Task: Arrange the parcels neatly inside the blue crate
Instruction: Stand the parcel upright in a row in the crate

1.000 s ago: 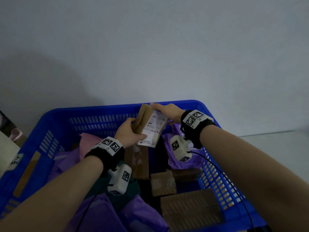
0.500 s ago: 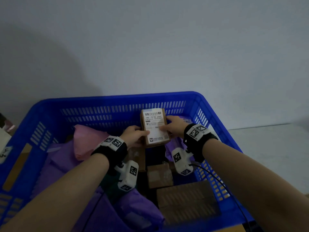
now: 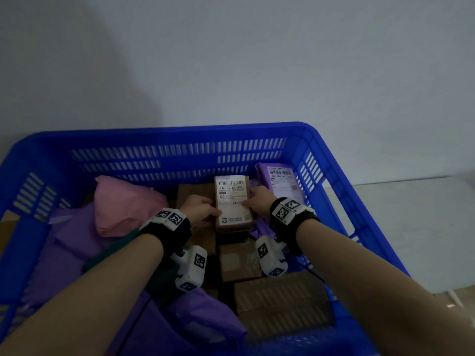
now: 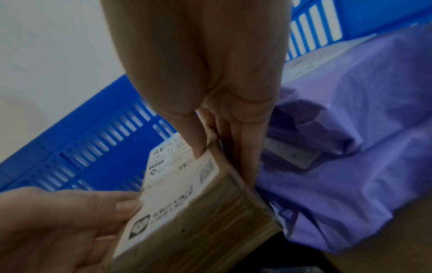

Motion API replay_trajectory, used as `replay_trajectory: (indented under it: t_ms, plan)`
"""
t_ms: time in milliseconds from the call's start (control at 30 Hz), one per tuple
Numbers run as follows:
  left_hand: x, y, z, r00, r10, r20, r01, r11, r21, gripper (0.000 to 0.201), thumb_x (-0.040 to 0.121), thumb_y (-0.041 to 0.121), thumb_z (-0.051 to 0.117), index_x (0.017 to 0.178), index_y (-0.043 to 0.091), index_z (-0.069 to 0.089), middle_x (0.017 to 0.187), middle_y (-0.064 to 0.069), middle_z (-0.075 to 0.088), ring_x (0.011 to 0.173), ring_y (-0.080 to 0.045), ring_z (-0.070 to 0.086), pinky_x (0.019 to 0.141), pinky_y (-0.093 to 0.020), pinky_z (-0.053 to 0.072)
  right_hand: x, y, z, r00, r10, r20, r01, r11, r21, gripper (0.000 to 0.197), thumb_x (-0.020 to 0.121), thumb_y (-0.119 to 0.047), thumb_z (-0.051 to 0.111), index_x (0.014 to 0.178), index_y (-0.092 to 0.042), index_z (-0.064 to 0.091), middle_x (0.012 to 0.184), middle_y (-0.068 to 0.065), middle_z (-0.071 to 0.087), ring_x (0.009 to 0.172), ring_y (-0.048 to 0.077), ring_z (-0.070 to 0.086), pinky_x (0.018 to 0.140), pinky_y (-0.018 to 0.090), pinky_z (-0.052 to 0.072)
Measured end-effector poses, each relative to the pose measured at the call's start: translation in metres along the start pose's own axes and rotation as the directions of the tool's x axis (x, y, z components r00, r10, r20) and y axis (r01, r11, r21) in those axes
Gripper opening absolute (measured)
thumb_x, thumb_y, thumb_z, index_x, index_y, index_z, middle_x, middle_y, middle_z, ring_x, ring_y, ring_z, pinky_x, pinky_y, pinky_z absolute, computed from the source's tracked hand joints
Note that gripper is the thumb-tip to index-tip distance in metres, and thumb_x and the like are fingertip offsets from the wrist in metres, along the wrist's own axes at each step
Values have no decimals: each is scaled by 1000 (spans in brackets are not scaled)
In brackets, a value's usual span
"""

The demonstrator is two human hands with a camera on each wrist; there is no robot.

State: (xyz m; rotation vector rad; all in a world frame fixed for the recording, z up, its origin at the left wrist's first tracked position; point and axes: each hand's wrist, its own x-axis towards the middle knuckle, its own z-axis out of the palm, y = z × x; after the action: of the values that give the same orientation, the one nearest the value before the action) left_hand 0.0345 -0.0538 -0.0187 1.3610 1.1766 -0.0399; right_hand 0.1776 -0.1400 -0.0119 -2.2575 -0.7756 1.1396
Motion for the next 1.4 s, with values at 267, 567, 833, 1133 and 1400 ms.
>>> replay_trajectory:
  t_ms: [267, 567, 833, 1133, 1400]
  plan:
    - [17, -15, -3, 986, 114, -121, -41, 873, 487, 52, 75, 19, 76, 123, 8, 61, 143, -9, 47, 140, -25, 31, 115, -41, 28, 19, 3, 29, 998, 57, 18, -54, 993, -109, 30, 92, -13, 53, 121, -3, 56, 127, 15, 60, 117, 30, 58, 98, 40, 49]
    - [37, 3, 12, 997, -59, -51, 73, 937, 341, 38, 79, 19, 54, 114, 6, 61, 125, -17, 57, 120, -33, 52, 101, -46, 47, 39, 11, 32, 988, 156, 2, -152, 966, -208, 40, 91, -9, 55, 129, -3, 44, 133, 16, 53, 124, 31, 51, 102, 37, 44]
    - [40, 19, 26, 972, -216, 97, 230, 958, -170, 26, 99, 30, 39, 85, 13, 52, 86, -8, 59, 77, -22, 57, 74, -33, 45, 58, 19, 23, 979, 182, 88, -166, 972, -164, 48, 78, -1, 70, 124, -4, 56, 121, 15, 64, 111, 30, 61, 96, 43, 51]
    - [47, 14, 25, 972, -226, 63, 234, 939, -252, 34, 99, 45, 35, 107, 13, 46, 104, -10, 52, 93, -22, 48, 86, -34, 36, 72, 25, 36, 981, 155, 118, -112, 945, -307, 35, 84, -11, 64, 119, -6, 60, 117, 12, 65, 106, 27, 63, 92, 38, 53]
    - [29, 15, 10, 965, -197, 175, 232, 950, -210, 56, 98, 46, 35, 138, 6, 40, 145, -19, 40, 134, -32, 39, 101, -39, 36, 44, 13, 9, 944, 152, 294, -125, 986, -110, 25, 89, -11, 61, 111, 0, 61, 95, 16, 63, 77, 22, 61, 83, 37, 53]
